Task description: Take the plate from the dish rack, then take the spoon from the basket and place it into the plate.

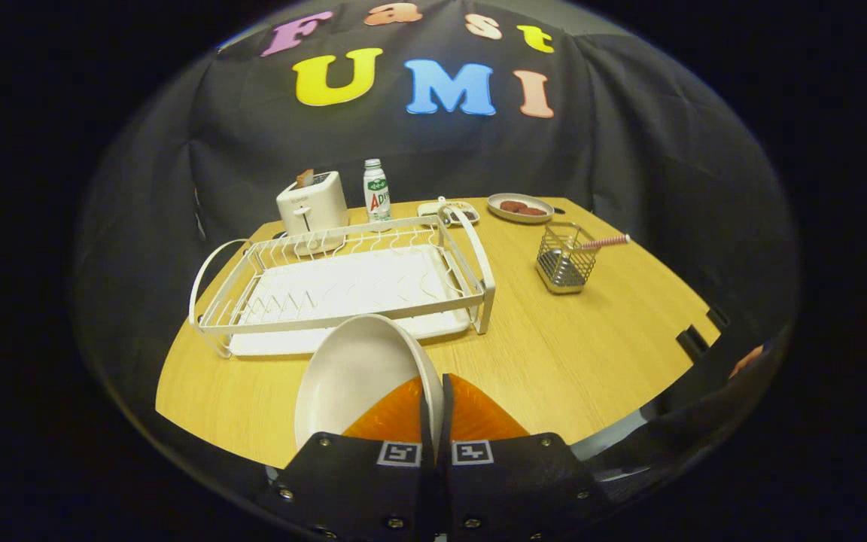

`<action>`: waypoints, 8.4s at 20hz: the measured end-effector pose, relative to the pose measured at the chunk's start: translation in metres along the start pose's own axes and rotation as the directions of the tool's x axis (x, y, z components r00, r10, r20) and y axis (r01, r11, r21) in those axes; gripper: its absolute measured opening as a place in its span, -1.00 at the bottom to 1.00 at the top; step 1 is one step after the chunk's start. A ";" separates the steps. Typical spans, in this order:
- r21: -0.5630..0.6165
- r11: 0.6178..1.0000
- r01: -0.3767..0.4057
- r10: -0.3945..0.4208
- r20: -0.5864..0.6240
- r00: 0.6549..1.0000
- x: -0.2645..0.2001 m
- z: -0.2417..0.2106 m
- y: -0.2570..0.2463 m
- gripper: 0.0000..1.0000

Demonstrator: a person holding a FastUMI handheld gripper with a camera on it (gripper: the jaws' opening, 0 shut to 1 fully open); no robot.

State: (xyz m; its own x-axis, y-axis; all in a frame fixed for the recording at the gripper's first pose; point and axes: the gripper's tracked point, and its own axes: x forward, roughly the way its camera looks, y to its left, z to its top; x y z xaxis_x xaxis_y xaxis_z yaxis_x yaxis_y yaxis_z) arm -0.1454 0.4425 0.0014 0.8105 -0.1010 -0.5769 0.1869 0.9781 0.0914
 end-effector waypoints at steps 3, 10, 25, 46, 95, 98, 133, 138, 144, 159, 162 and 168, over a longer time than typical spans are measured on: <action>0.083 0.997 0.007 -0.005 -0.022 1.000 0.013 -0.007 -0.008 -0.99; 0.171 0.985 0.034 -0.023 -0.067 0.997 0.031 -0.023 -0.027 -0.91; 0.147 0.965 0.216 -0.228 0.067 0.971 0.048 0.068 -0.122 -0.78; 0.170 0.953 0.252 -0.275 0.130 0.952 0.125 0.155 -0.262 0.30; -0.107 0.993 -0.051 0.073 0.216 0.974 0.138 0.150 -0.221 -0.78; -0.103 0.994 -0.043 0.063 0.205 0.977 0.137 0.149 -0.220 -0.78; -0.403 0.881 -0.247 0.390 0.325 0.861 -0.035 0.168 0.016 -0.78; -0.456 0.813 -0.362 0.503 0.236 0.832 -0.064 0.106 0.063 -0.78; -0.497 0.776 -0.389 0.518 0.150 0.842 -0.057 0.050 0.074 -0.78; -0.495 0.769 -0.404 0.491 0.053 0.870 -0.013 -0.004 0.031 -0.77; -0.492 0.760 -0.424 0.477 -0.021 0.879 -0.001 -0.031 0.018 -0.72; -0.497 0.738 -0.456 0.481 -0.084 0.872 0.004 -0.052 0.003 -0.68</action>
State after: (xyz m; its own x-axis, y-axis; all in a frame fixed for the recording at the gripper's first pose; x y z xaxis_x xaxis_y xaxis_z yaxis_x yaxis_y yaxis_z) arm -0.1708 0.4543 -0.0426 0.7503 0.3981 -0.5277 -0.5072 0.8587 -0.0734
